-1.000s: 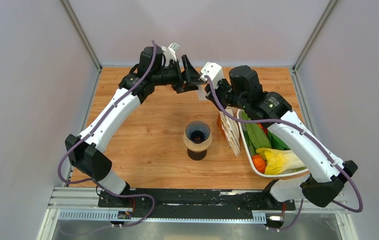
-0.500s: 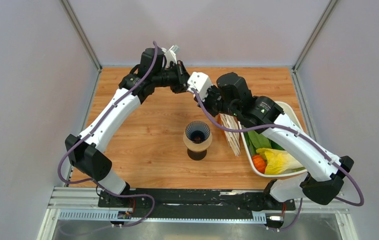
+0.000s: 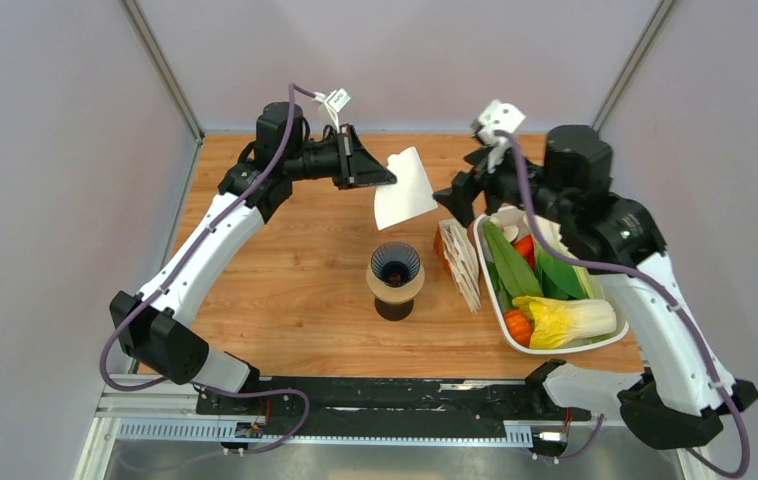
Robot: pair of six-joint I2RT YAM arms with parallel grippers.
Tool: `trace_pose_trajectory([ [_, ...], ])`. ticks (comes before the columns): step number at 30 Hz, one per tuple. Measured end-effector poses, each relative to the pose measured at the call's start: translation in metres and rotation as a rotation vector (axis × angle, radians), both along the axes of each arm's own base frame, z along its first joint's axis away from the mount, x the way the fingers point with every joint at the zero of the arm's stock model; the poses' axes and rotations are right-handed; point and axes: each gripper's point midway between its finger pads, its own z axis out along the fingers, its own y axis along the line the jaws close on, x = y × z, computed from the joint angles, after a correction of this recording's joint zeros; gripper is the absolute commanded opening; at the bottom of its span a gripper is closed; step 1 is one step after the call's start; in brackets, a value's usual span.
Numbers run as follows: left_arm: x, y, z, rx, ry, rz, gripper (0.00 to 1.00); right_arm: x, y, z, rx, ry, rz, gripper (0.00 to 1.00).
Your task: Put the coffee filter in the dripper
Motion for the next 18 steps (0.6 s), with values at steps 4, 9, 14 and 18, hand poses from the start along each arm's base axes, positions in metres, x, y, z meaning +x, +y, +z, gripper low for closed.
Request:
trace_pose_trajectory([
  [4, -0.019, 0.003, 0.017, -0.059, -0.106, -0.086, 0.00, -0.007, -0.034, 0.026, 0.139, 0.028, -0.031, 0.89],
  [9, -0.042, 0.005, 0.043, -0.132, -0.265, -0.194, 0.00, -0.025, -0.026, 0.029, 0.223, 0.122, 0.080, 0.72],
  [14, -0.055, 0.007, 0.058, -0.163, -0.385, -0.252, 0.00, -0.041, -0.007, 0.016, 0.257, 0.236, 0.221, 0.52],
  [18, -0.059, 0.006, 0.063, -0.174, -0.434, -0.280, 0.00, -0.049, 0.000, 0.011, 0.276, 0.277, 0.284, 0.46],
])
